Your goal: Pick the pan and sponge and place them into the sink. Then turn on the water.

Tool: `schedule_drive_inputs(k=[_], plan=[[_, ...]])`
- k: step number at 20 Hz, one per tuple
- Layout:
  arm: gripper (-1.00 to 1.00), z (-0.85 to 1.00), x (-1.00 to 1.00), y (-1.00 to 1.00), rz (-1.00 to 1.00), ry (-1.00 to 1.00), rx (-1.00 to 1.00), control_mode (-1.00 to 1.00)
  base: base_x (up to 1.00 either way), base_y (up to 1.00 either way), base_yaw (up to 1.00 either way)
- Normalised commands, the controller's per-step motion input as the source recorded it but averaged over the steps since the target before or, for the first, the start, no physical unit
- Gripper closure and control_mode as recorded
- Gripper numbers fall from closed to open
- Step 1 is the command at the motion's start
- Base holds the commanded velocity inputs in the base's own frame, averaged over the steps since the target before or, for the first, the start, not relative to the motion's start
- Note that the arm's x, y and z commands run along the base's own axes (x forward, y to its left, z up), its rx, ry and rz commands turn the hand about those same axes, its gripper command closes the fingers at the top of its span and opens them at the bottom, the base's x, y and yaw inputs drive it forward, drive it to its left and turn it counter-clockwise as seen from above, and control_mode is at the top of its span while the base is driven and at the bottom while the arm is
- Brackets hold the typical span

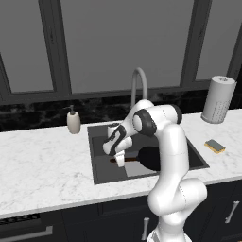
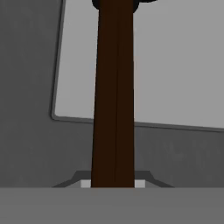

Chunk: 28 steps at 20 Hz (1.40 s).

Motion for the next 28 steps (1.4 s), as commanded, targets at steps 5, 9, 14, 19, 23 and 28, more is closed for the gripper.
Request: schedule_drive_inputs(k=[5, 9, 14, 19, 23, 28], plan=[[1.0, -0.24, -0.02, 0.0, 0.0, 0.04, 0.0, -1.0, 0.0, 0.0, 0.0], [1.0, 0.0, 0.0, 0.0, 0.0, 0.04, 0.0, -1.0, 0.0, 0.0, 0.0], [1.0, 0.0, 0.0, 0.0, 0.0, 0.0, 0.0, -1.0, 0.0, 0.0, 0.0], [-1.0, 0.0, 0.0, 0.0, 0.0, 0.0, 0.0, -1.0, 0.0, 0.0, 0.0], [-1.0, 0.0, 0.0, 0.0, 0.0, 0.0, 0.0, -1.0, 0.0, 0.0, 0.0], [-1.0, 0.0, 0.0, 0.0, 0.0, 0.0, 0.0, -1.0, 0.0, 0.0, 0.0]])
